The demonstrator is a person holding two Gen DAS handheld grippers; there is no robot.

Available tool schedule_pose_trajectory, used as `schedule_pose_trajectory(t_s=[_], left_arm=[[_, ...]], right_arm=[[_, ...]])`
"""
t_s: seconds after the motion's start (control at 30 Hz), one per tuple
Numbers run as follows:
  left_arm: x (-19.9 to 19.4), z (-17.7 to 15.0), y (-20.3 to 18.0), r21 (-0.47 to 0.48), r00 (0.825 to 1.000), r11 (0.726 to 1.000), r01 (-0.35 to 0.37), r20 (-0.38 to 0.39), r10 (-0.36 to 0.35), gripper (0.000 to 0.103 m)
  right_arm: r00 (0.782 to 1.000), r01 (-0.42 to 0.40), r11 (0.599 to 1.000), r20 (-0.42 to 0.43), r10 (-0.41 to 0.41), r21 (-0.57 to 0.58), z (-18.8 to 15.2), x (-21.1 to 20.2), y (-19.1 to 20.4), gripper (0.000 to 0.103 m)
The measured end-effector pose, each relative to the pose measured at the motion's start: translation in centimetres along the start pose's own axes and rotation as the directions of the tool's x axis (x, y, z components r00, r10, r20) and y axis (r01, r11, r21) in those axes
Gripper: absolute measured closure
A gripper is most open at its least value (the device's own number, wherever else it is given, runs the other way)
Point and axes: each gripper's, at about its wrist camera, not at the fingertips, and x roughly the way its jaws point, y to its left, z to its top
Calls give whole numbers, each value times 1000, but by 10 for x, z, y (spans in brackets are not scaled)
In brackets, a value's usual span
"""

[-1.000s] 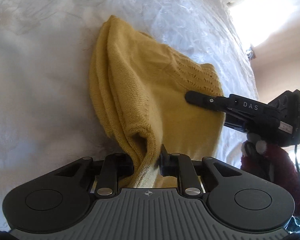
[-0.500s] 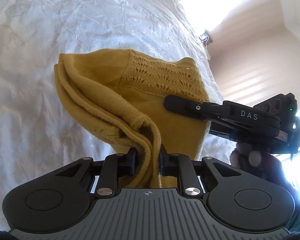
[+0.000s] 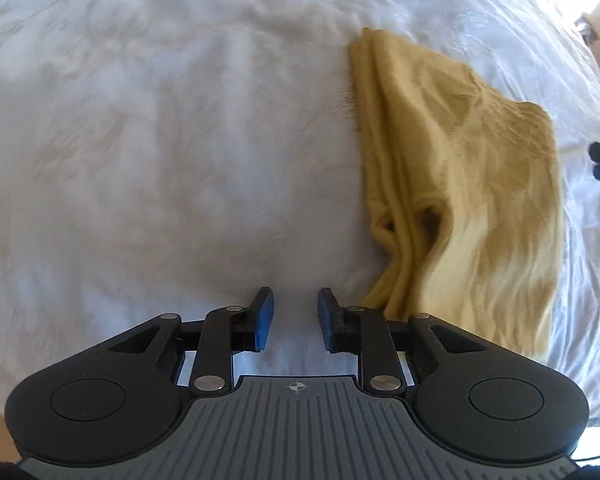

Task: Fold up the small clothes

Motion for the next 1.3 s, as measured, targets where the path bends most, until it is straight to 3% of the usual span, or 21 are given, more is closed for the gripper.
schedule_pose_trajectory(t_s=[0.07, 0.17, 0.23, 0.3, 0.33, 0.37, 0.63, 0.77, 0.93, 0.97, 1.03, 1.3], left_arm=[[-16, -6, -1, -32, 997, 999, 5, 74, -2, 78], [-38, -1, -21, 26, 979, 1000, -6, 203, 1, 63], [-48, 5, -40, 72, 958, 997, 6, 287, -26, 51], [-50, 15, -60, 114, 939, 993, 13, 339, -51, 37], [-48, 21, -72, 137, 935, 990, 12, 349, -60, 35], [-47, 26, -80, 158, 934, 987, 13, 351, -69, 34], [-11, 57, -114, 288, 953, 957, -34, 297, -56, 21], [5, 72, -98, 271, 965, 962, -25, 256, -47, 15], [32, 89, -73, 242, 984, 968, -61, 175, 18, 6], [36, 91, -66, 227, 987, 973, -42, 162, 5, 0], [40, 95, -53, 204, 989, 979, 1, 142, -30, 0], [42, 94, -46, 214, 989, 976, 32, 137, -62, 0]], right_arm=[[1000, -19, 1000, 16, 20, -17, -7, -9, -6, 27], [1000, -14, 995, 6, 14, -94, -16, -9, -3, 27], [1000, -8, 991, -3, 8, -133, -20, -4, 1, 26], [1000, -4, 987, -2, 4, -160, -21, 1, 6, 23], [1000, -4, 984, -6, 3, -177, -22, 4, 7, 17], [1000, -4, 981, -10, 2, -192, -23, 6, 7, 9], [999, 19, 982, -39, -27, -186, -14, 31, 11, 1], [995, 50, 985, -78, -63, -164, -10, 50, 10, 1], [980, 84, 986, -168, -108, -144, -7, 85, 2, 1], [977, 82, 989, -186, -105, -125, -6, 91, -1, 1], [973, 82, 993, -208, -99, -89, -5, 99, -7, 1], [971, 105, 994, -215, -107, -22, -2, 109, -14, 0]])
